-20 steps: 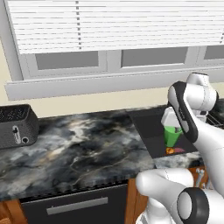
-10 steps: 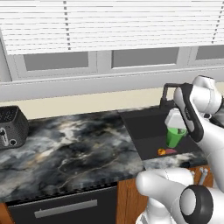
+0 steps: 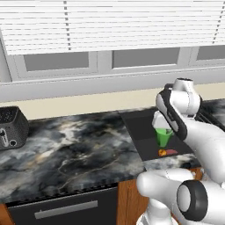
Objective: Pick the cup and glass cup and place them in the sink. Then turn on the water.
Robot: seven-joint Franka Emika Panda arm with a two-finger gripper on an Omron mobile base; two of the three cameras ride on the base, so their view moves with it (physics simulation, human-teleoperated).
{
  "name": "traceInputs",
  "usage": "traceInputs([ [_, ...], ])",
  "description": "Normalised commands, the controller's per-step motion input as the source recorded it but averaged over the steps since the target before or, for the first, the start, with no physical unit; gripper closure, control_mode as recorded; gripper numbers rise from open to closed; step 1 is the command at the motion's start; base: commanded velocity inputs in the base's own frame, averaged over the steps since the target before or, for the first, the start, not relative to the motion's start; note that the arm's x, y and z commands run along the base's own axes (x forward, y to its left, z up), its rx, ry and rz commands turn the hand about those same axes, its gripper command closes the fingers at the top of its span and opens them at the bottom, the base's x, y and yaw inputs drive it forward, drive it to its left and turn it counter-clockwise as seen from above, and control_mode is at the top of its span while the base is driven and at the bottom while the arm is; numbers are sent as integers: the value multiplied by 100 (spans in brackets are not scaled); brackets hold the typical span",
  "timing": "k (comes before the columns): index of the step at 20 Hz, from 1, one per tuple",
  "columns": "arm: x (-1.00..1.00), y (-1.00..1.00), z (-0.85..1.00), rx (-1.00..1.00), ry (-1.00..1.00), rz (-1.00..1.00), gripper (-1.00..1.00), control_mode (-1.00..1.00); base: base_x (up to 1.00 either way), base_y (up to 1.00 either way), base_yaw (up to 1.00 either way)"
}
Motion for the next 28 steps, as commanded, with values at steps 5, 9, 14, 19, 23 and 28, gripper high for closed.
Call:
traceInputs([
  [5, 65, 13, -10, -8, 7, -9, 100, -100, 0, 0, 0],
  [9, 50, 1, -8, -1, 1, -8, 100, -100, 0, 0, 0],
  [14, 78, -5, -33, 0, 5, -9, 100, -100, 0, 0, 0],
  [19, 74, -20, -59, 0, 8, -8, 100, -100, 0, 0, 0],
  [23, 33, -36, -54, 1, 4, -2, 100, -100, 0, 0, 0],
  [28, 23, -34, -45, 4, 2, 0, 100, -100, 0, 0, 0],
])
